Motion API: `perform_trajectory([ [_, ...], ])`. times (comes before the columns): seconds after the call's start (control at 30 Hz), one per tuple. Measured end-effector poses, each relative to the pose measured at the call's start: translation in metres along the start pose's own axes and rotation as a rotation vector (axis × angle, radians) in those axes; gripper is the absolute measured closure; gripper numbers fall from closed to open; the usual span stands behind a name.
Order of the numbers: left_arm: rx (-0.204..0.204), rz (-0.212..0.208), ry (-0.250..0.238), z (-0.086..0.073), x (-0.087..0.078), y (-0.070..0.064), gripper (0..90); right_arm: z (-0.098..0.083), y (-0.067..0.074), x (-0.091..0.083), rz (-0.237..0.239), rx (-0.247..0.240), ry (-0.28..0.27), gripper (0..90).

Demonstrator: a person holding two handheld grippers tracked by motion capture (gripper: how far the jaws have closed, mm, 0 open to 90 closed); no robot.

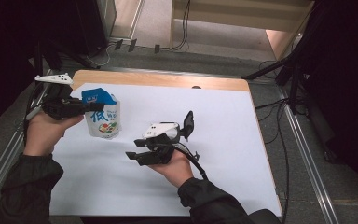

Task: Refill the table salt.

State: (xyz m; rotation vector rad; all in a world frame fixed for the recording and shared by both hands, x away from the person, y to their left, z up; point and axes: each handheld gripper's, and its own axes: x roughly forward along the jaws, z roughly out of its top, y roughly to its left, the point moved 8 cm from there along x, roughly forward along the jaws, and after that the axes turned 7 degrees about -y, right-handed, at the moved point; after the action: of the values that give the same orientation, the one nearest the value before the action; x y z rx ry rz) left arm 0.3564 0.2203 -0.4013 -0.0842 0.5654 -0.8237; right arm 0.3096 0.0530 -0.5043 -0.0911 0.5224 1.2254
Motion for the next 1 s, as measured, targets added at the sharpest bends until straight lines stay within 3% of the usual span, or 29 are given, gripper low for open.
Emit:
perform_trajectory([
  [0.1,0.011,-0.004,0.001,0.000,-0.001,-0.008,90.0,-0.006,-0.007,0.013,-0.054,0.007,0.005,48.6],
  [0.3,0.028,-0.017,0.006,0.000,0.001,-0.018,90.0,-0.011,-0.009,0.030,-0.084,0.015,0.014,42.6],
  [0.43,0.024,-0.031,0.014,0.000,0.005,-0.025,90.0,-0.016,-0.014,0.037,-0.139,0.031,0.030,41.2],
  [0.6,0.039,-0.045,0.037,-0.001,0.011,-0.034,90.0,-0.021,-0.018,0.042,-0.131,0.080,0.035,35.0],
  [0.8,0.039,-0.086,0.042,0.001,0.015,-0.048,90.0,-0.025,-0.019,0.045,-0.155,0.055,0.040,34.2],
  [1.0,0.027,-0.096,0.050,0.004,0.014,-0.059,90.0,-0.021,-0.021,0.044,-0.178,0.033,0.011,36.7],
])
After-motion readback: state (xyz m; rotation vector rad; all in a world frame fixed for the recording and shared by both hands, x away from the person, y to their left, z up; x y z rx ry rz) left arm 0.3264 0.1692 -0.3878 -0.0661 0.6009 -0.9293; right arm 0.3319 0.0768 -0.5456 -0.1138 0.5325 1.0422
